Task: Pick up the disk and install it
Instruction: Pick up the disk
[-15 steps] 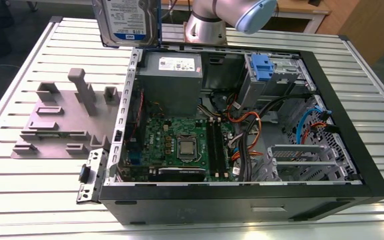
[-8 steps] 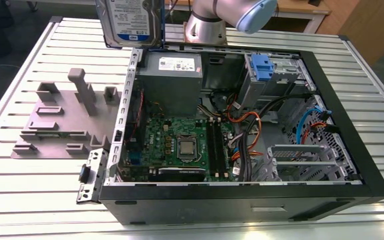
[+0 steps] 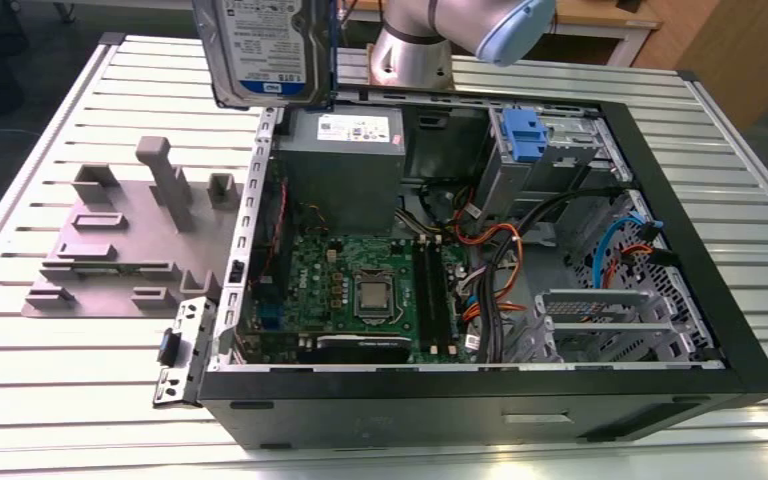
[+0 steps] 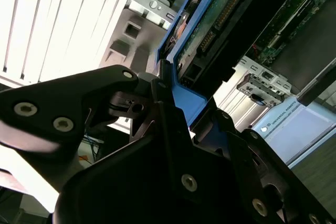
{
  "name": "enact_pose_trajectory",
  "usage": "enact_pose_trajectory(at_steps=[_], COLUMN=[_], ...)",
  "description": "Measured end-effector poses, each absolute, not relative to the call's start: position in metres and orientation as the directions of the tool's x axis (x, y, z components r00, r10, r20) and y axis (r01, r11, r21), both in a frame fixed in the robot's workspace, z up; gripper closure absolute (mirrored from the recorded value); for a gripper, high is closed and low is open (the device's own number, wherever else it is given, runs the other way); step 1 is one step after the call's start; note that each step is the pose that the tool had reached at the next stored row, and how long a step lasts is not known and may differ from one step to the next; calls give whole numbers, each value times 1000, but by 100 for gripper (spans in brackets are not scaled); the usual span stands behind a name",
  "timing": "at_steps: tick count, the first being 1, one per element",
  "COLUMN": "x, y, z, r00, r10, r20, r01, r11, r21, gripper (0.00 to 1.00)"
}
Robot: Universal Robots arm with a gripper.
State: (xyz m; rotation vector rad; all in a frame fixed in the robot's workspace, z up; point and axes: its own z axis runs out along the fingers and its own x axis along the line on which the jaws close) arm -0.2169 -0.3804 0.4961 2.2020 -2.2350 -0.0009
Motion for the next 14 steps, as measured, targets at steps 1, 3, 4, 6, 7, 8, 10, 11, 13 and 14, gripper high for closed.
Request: enact_pose_trajectory(at_steps=[1,3,4,6,7,8,10,11,13,14], x=[-213,-205,-201,-196,-195,-195,-195,-195,-195,-195], y=[-381,-382,-382,-382,-382,-382,-382,-382,-382,-382], z=[496,496,496,496,496,496,496,496,496,496], r00=[-15,-15,-15,-15,-15,-15,-15,-15,-15,-15], r10=[-1000,-1000,-1000,-1000,-1000,-1000,-1000,-1000,-1000,-1000], r20=[3,3,3,3,3,3,3,3,3,3], r01=[-1000,-1000,-1000,-1000,-1000,-1000,-1000,-1000,-1000,-1000], r11=[15,15,15,15,15,15,15,15,15,15], r21=[4,4,5,5,5,5,5,5,5,5], gripper=[64,64,64,64,64,64,64,64,64,64])
